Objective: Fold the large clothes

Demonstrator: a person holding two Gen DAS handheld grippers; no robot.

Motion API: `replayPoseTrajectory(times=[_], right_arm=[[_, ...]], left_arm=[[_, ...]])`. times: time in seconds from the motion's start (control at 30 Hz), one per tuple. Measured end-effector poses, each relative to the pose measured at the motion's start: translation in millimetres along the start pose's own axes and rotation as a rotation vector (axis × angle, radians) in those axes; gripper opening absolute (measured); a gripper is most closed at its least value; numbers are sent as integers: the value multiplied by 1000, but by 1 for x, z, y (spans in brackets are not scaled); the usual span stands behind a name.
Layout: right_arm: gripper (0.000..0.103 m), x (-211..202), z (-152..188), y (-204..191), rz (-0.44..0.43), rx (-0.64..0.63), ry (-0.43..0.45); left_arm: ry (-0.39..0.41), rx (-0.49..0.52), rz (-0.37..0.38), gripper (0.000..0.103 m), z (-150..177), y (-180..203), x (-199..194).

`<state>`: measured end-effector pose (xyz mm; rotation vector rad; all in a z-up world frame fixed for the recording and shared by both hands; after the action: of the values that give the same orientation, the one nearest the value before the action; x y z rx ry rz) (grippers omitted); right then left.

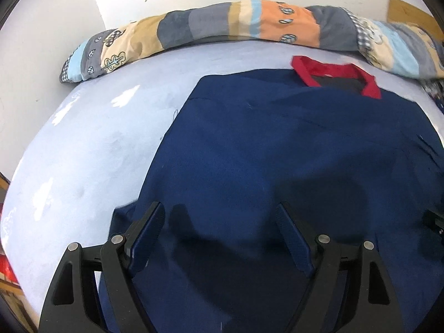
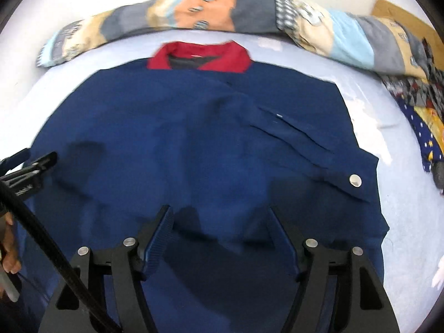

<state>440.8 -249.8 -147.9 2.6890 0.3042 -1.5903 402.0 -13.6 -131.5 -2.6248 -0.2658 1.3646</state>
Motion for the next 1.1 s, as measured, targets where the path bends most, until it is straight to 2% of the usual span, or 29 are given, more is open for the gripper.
replayPoseTrajectory(times=[0.1, 0.17, 0.23, 0.33, 0.37, 0.53, 0.67, 0.77, 0.87, 0.93, 1.1], right_arm=[[74, -16, 18, -31, -29, -66, -3], [74, -15, 27, -40, -41, -91, -18], [74, -5, 42, -44, -44, -105, -69], [81, 6, 48, -38, -59, -67, -84], [80, 4, 47, -36, -65, -58, -81], [80, -38, 53, -40, -104, -61, -23], [80, -52, 75, -45, -105, -66, -29], [80, -50, 103, -55, -112, -65, -75], [82, -41, 128, -59, -78, -99, -93], [83, -43, 132, -58, -71, -111, -76], [82, -72, 147, -47, -151, -29, -48]], left_arm=[[-13, 16, 6, 82, 21, 2, -17], [-52, 26, 47, 82, 39, 7, -18], [-112, 53, 46, 82, 56, 13, -3], [-111, 34, 60, 83, 59, 10, -1], [-118, 24, 62, 83, 60, 8, -5], [-43, 27, 63, 83, 70, -2, -47], [-66, 1, 96, 83, 103, -1, -67], [-120, 21, 121, 83, 140, 8, -66], [-58, 88, 85, 84, 144, 12, -67], [-67, 85, 97, 84, 144, 10, -69], [-86, 32, 110, 84, 147, -14, -84]])
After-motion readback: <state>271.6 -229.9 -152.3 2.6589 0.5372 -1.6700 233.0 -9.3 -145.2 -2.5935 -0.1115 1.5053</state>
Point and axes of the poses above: each gripper's, at about its wrist camera, not at the fingertips, and x roughly the way its jaws point, y to its right, z to its underside, the point moved 7 cm from there along x, roughly the way its jaws point, and after that the axes turned 5 degrees about -z, right-handed, at the moved point
